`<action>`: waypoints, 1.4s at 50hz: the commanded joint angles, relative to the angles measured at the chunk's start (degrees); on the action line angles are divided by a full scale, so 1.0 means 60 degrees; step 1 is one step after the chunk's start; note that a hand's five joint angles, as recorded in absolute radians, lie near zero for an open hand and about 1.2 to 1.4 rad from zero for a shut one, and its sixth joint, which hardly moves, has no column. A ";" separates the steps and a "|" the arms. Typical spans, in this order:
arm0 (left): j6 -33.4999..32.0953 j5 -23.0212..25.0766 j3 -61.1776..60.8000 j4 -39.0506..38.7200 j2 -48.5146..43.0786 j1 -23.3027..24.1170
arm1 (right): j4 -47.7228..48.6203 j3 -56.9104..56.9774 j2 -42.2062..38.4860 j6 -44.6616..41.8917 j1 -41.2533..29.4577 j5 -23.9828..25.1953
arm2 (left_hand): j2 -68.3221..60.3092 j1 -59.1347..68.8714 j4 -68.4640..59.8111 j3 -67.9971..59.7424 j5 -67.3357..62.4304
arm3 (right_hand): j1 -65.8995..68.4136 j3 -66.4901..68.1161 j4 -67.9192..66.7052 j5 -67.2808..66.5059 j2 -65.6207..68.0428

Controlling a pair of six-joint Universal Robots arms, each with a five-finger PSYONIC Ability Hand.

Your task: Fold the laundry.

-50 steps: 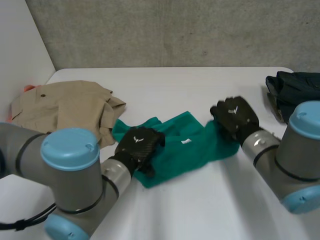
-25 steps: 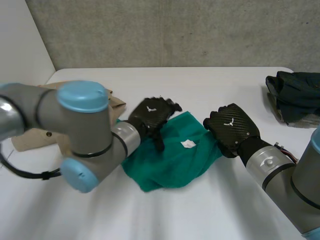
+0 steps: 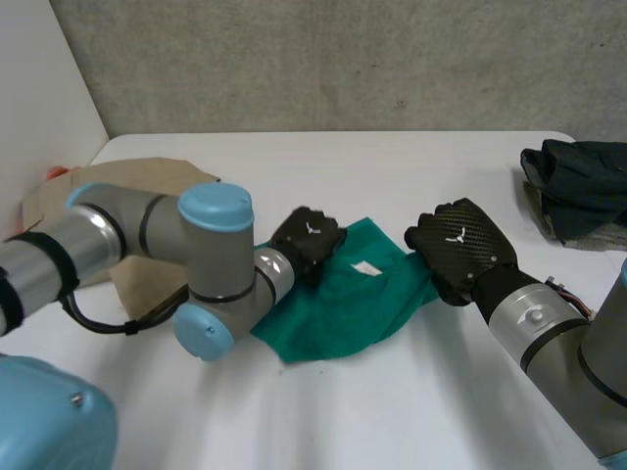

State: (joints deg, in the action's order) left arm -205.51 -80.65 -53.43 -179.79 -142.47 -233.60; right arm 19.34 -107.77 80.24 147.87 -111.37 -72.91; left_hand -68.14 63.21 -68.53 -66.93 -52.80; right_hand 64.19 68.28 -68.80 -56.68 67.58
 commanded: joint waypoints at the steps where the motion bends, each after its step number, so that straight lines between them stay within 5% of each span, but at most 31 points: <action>1: 0.0237 -0.0357 -0.0762 -0.0211 0.2077 -0.0031 | -0.0014 0.0207 0.0001 -0.0093 0.0002 0.0067 | -0.1976 0.2799 -0.1911 -0.2179 -0.2867 | 0.2636 0.1954 -0.1866 -0.2220 0.2070; 7: 0.1057 -0.0328 -0.1436 -0.0123 0.3353 -0.0192 | -0.0117 0.0222 -0.0014 -0.0079 -0.0057 0.0183 | -0.1976 0.2799 -0.1911 -0.2179 -0.2867 | 0.2636 0.1954 -0.1866 -0.2220 0.2070; 12: 0.1614 -0.0314 -0.1992 0.0228 0.3968 -0.0646 | -0.1154 0.0177 0.0045 -0.0284 -0.0014 0.1207 | -0.1976 0.2799 -0.1911 -0.2179 -0.2867 | -0.9031 -0.9713 0.9801 0.9446 -0.9596; 21: 0.1922 -0.0313 -0.2418 0.0507 0.4598 -0.0720 | -0.2065 0.1334 0.0543 0.1296 0.1391 0.1370 | -0.1976 0.2799 -0.1911 -0.2179 -0.2867 | -0.9031 -0.9713 0.9801 0.9446 -0.9596; 27: 0.2200 -0.0313 -0.2432 0.0521 0.4877 -0.0676 | -0.2826 0.2081 -0.0407 0.2674 0.2345 0.1517 | -0.1976 0.2799 -0.1911 -0.2179 -0.2867 | -0.9031 -0.9713 0.9801 0.9446 -0.9596; 44: 0.3108 -0.0299 -0.2374 0.0492 0.5404 -0.0588 | -0.3867 0.3400 -0.3705 0.2997 0.1424 0.2557 | -0.1976 0.2799 -0.1911 -0.2179 -0.2867 | -0.9031 -0.9713 0.9801 0.9446 -0.9596; 47: 0.3386 -0.0313 -0.2301 0.0492 0.5463 -0.0544 | -0.3838 0.3590 -0.4012 0.3435 0.1057 0.2572 | -0.1976 0.2799 -0.1911 -0.2179 -0.2867 | -0.6003 -0.6686 0.6773 0.6419 -0.6569; 50: 0.3737 -0.0313 -0.2286 0.0492 0.5507 -0.0544 | -0.3546 0.3781 -0.4115 0.4182 0.0852 0.2484 | -0.1976 0.2799 -0.1911 -0.2179 -0.2867 | 0.0863 0.0181 -0.0093 -0.0448 0.0298; 51: 0.3825 -0.0313 -0.2286 0.0492 0.5522 -0.0544 | -0.3400 0.3796 -0.4086 0.4372 0.0837 0.2455 | -0.1976 0.2799 -0.1911 -0.2179 -0.2867 | 0.2461 0.1779 -0.1692 -0.2046 0.1896; 59: 0.4163 -0.0343 -0.2607 0.0638 0.5697 -0.0646 | -0.2505 0.3825 -0.2829 0.4887 0.0983 0.1342 | -0.1976 0.2799 -0.1911 -0.2179 -0.2867 | 0.2636 0.1954 -0.1866 -0.2220 0.2070; 70: 0.4090 -0.0240 -0.4626 0.0962 0.5449 -0.1379 | -0.4011 0.3957 0.0103 0.2136 0.1598 0.1063 | -0.1976 0.2799 -0.1911 -0.2179 -0.2867 | 0.2636 0.1954 -0.1866 -0.2220 0.2070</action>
State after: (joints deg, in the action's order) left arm -180.82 -82.50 -74.18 -173.96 -108.61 -240.69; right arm 2.13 -83.96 73.98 170.73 -103.03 -66.59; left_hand -68.42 63.21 -68.81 -67.93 -52.80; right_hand 65.23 68.06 -68.58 -56.52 67.67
